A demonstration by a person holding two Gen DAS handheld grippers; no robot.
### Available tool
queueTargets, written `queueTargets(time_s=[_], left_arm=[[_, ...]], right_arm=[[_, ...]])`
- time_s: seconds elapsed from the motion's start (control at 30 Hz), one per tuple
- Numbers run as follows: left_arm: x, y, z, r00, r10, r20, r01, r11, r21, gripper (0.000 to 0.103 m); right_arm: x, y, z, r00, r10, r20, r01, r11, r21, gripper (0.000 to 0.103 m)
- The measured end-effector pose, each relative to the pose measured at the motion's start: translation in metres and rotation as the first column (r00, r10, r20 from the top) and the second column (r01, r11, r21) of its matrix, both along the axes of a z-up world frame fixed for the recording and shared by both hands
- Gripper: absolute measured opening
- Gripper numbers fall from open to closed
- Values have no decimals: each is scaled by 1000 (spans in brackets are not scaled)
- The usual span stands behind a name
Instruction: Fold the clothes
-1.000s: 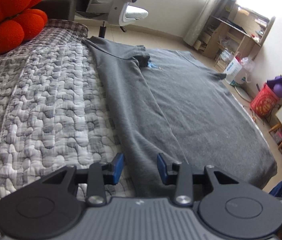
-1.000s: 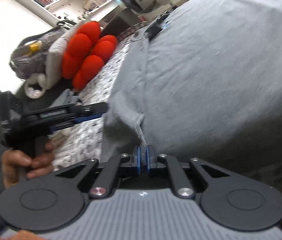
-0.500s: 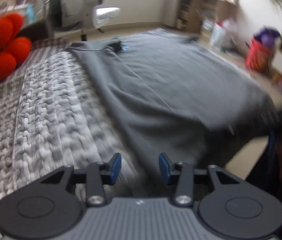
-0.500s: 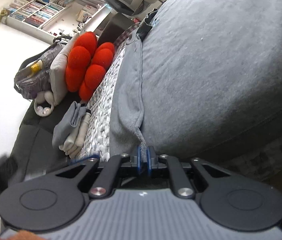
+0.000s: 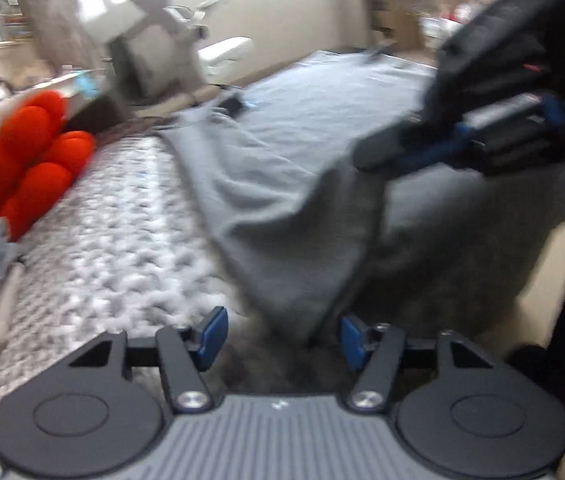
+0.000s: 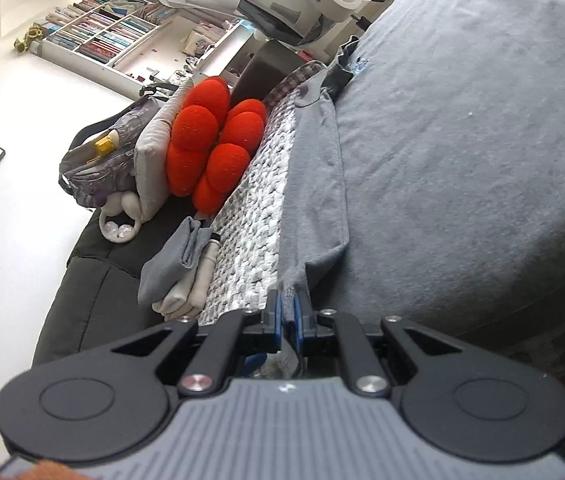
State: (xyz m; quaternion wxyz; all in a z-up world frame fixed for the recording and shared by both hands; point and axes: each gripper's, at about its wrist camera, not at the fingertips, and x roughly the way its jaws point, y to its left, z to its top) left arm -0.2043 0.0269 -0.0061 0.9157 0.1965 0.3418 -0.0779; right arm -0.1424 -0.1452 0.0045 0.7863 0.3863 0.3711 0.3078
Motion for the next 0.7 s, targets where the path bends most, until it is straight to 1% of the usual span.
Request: queueTargets(time_s=[0.03,0.07,0.1,0.13,0.17,0.3,0.37,0.4,0.5,0.63,0.7], left_arm=[[2,1,0,1000,2,-8,-2,1000,-11,44],[3,4,-1,1000,5,-22,-6,1000,-24,24],[4,6,-1,999,7,-32,-8,999,-36,12],[3,7,0,999,7,-34,-8,999,-46,6],[1,7,1,1000,8,-29,-9,999,-43,3],[-16,0,8,1000,2,31,-4,999,50,3],[-23,-2,9,999,-9,41,6,997,82,3],[-23,-3,8,999,-9,39,5,996,91,3],[-23,-6,2,1000,-15,27,12,993,114,3],[-26,-11,-4,999,-33,22,29,989,147,3],[-24,-9,-5,999,-34,18,31,988,149,3]], right_arm=[[0,0,1,1000,1,3,-1,1000,2,11],[0,1,2,1000,3,6,-3,1000,4,11],[0,1,3,1000,4,9,-4,1000,6,10],[0,1,3,1000,6,12,-6,1000,5,10],[-1,2,3,1000,9,12,-9,1000,1,10],[-7,5,3,999,39,32,-38,999,-16,9],[-9,8,5,997,54,51,-51,997,-53,9],[-10,10,4,997,58,53,-54,996,-73,9],[-8,11,-6,999,49,17,-46,989,-142,9],[-10,7,-16,999,50,-18,-52,985,-162,8],[-11,6,-19,998,57,-29,-62,983,-172,8]])
